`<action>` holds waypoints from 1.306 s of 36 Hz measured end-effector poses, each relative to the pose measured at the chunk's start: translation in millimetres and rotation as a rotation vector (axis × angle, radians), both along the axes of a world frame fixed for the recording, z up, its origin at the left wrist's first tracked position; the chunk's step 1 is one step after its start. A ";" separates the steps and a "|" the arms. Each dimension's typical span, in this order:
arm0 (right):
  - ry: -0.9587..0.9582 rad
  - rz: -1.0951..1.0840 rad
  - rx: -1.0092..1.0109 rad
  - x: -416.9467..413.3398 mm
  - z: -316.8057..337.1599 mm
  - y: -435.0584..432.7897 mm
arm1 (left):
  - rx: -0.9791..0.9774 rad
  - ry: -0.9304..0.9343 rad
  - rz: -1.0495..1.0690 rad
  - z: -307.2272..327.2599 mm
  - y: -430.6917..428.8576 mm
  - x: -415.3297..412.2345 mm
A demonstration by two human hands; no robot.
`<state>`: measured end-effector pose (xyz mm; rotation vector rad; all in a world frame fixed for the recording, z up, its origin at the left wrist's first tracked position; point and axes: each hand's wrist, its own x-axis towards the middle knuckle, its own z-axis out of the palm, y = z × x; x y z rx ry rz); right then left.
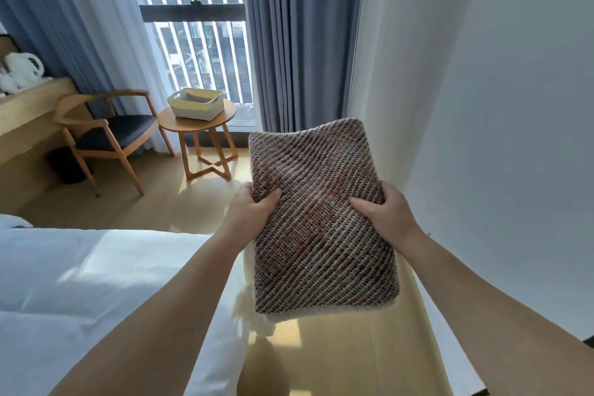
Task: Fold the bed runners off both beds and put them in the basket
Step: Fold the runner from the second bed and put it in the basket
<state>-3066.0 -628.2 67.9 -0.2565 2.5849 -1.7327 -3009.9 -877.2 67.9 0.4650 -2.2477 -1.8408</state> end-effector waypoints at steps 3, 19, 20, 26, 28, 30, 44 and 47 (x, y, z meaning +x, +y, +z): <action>-0.011 -0.019 -0.005 -33.7 -1.7 -20.6 | 0.022 -0.004 -0.008 -1.6 -20.2 -38.1; -0.036 0.019 -0.023 -225.6 -24.9 -82.1 | -0.047 -0.039 0.029 -16.7 -78.5 -224.0; -0.041 0.025 -0.027 -238.1 -28.4 -83.0 | -0.058 -0.042 0.040 -17.8 -78.1 -234.5; -0.037 0.123 -0.025 -341.7 -38.3 -78.5 | -0.086 -0.029 0.143 -21.8 -58.8 -319.6; -0.037 0.153 -0.030 -373.5 -35.9 -74.3 | -0.097 -0.028 0.170 -18.3 -49.3 -345.7; -0.039 0.174 -0.030 -404.1 -32.2 -69.3 | -0.100 -0.036 0.188 -13.0 -41.9 -370.7; -0.042 0.309 -0.020 -564.0 -12.3 -94.0 | -0.042 0.014 0.301 -8.3 -55.6 -499.8; -0.057 0.328 -0.019 -592.1 -15.0 -114.7 | -0.026 0.020 0.311 -13.3 -72.0 -525.4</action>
